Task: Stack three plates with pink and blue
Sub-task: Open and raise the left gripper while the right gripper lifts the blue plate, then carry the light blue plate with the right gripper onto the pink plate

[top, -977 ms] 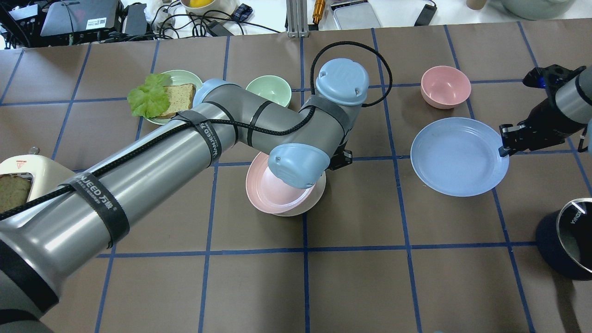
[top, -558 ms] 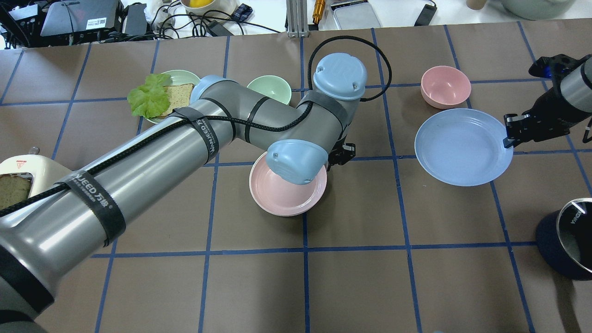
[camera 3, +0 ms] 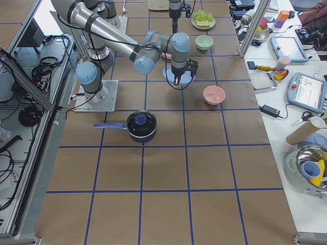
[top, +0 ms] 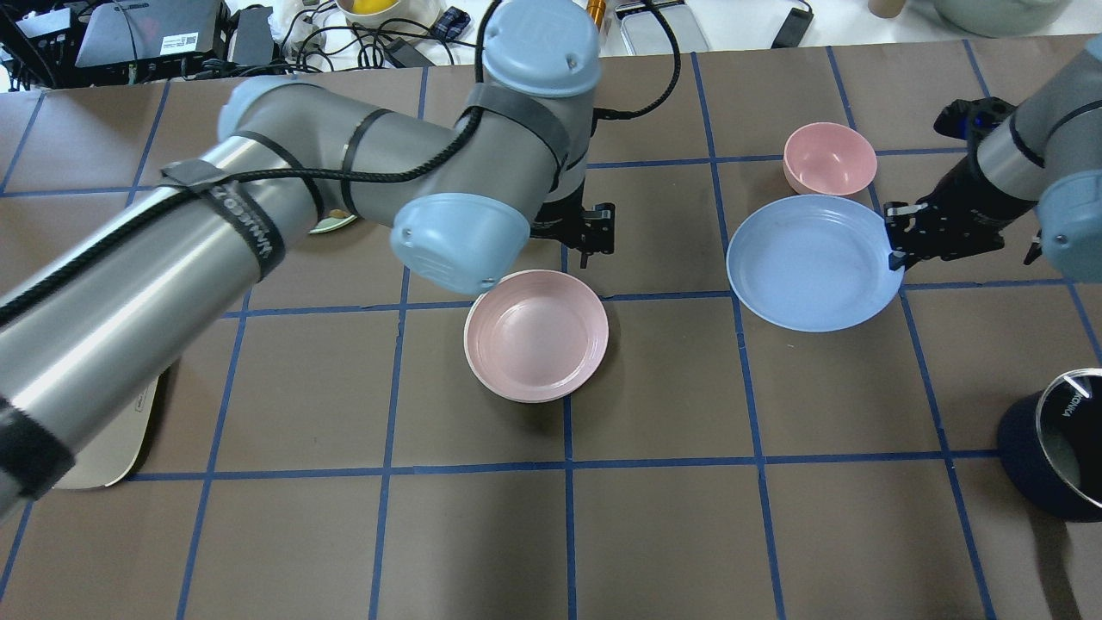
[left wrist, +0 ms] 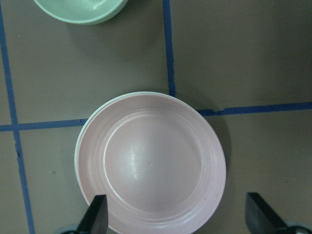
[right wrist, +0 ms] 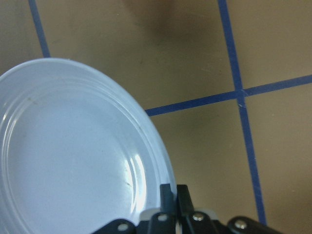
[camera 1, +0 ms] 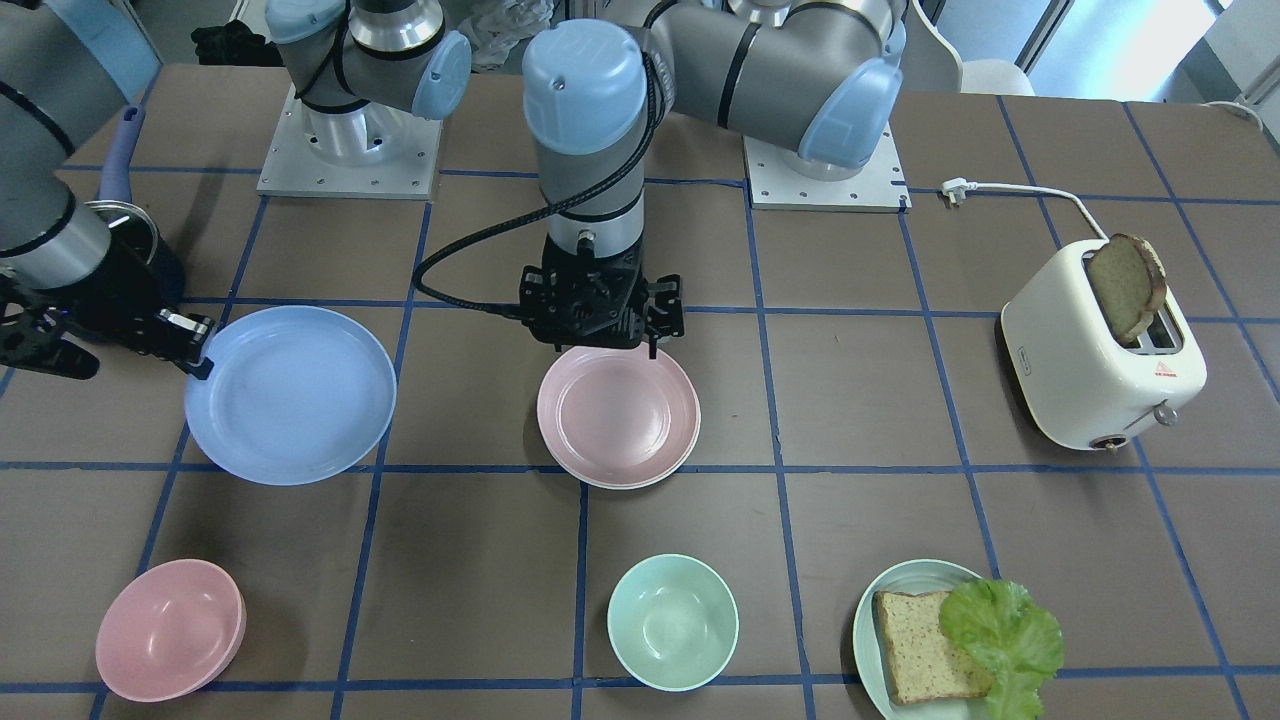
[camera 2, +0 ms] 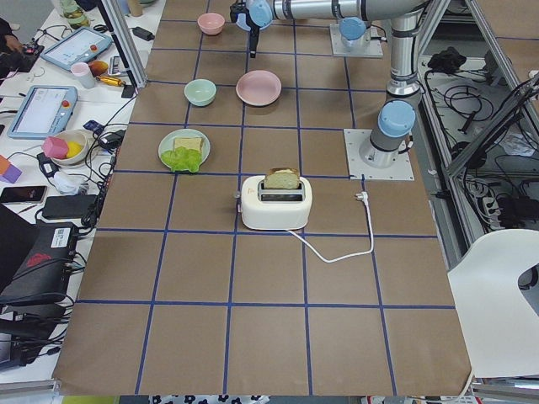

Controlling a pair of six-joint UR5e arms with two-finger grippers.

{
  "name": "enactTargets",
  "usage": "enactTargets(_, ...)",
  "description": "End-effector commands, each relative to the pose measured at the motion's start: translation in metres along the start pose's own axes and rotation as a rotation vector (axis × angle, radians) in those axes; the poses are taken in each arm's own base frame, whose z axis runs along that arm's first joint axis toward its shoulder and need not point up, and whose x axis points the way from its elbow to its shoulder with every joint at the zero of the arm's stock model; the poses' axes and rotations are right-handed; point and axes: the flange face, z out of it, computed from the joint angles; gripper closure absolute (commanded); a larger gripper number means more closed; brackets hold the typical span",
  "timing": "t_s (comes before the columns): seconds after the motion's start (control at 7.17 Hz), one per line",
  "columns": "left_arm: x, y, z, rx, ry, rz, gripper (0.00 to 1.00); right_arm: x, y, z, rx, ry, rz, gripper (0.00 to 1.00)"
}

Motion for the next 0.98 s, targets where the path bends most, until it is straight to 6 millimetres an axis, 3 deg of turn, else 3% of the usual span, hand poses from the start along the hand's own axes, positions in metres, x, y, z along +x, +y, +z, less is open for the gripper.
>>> enactTargets(0.0, -0.074, 0.011, -0.06, -0.007, 0.054, -0.035, 0.0, -0.094, 0.022, 0.015, -0.002, 0.0, 0.052, 1.0)
enactTargets(0.14, -0.109, 0.016, -0.07, -0.019, 0.049, -0.059, 0.0, -0.134, 0.032, 0.025, 0.025, 0.012, 0.045, 1.0)
enactTargets(0.42, -0.157, 0.026, -0.087, -0.022, 0.042, -0.146, 0.0, -0.205, 0.055, 0.058, 0.057, 0.035, 0.094, 1.0)
enactTargets(0.56, -0.164, 0.028, -0.091, -0.013, 0.041, -0.161, 0.0, -0.237, 0.069, 0.077, 0.068, 0.023, 0.106, 1.0)
enactTargets(0.84, -0.167, 0.03, -0.092, -0.014, 0.036, -0.164, 0.0, -0.265, 0.091, 0.09, 0.104, 0.079, 0.09, 1.0)
